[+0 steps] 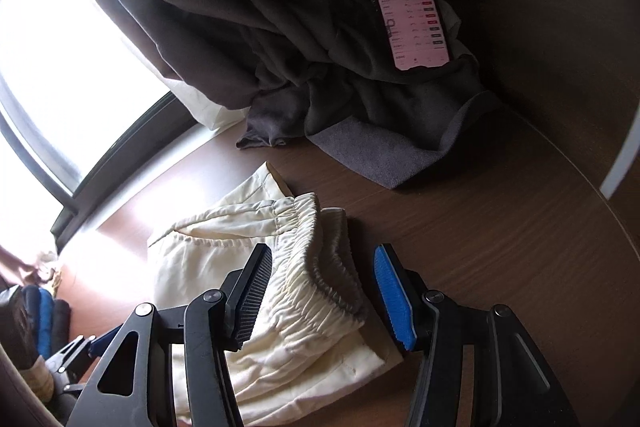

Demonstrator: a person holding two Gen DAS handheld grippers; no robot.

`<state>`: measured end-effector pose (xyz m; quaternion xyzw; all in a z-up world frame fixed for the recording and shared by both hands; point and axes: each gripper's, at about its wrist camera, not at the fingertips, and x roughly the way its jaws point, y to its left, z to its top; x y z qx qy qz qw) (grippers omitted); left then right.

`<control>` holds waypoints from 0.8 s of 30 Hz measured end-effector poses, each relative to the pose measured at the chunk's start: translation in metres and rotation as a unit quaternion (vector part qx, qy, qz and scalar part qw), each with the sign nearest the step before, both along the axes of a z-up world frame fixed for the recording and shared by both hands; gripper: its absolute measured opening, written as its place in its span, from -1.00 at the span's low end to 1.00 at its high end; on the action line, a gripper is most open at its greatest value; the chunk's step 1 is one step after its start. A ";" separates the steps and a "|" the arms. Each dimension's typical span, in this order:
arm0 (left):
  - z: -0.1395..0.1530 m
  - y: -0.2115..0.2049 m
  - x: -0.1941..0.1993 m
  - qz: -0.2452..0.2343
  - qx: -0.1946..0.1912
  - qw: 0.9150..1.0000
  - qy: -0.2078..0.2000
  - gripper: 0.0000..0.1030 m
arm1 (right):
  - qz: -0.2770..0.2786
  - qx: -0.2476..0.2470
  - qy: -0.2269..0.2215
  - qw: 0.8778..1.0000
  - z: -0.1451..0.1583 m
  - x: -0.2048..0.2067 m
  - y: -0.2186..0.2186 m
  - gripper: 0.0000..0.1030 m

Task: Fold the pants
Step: 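Open the right tool and release the waistband, then move both open tools to the edges of the folded shorts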

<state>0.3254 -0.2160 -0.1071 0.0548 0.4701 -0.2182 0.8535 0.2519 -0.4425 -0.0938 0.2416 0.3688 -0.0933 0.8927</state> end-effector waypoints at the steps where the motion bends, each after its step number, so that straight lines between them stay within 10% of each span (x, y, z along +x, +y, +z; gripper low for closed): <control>1: 0.002 0.003 0.000 0.004 -0.001 1.000 -0.002 0.35 | -0.009 0.009 -0.002 1.000 0.002 -0.008 0.003 0.19; 24: 0.020 0.069 -0.043 -0.032 -0.004 0.999 -0.026 0.36 | -0.103 0.085 0.024 0.991 -0.009 -0.114 0.068 0.39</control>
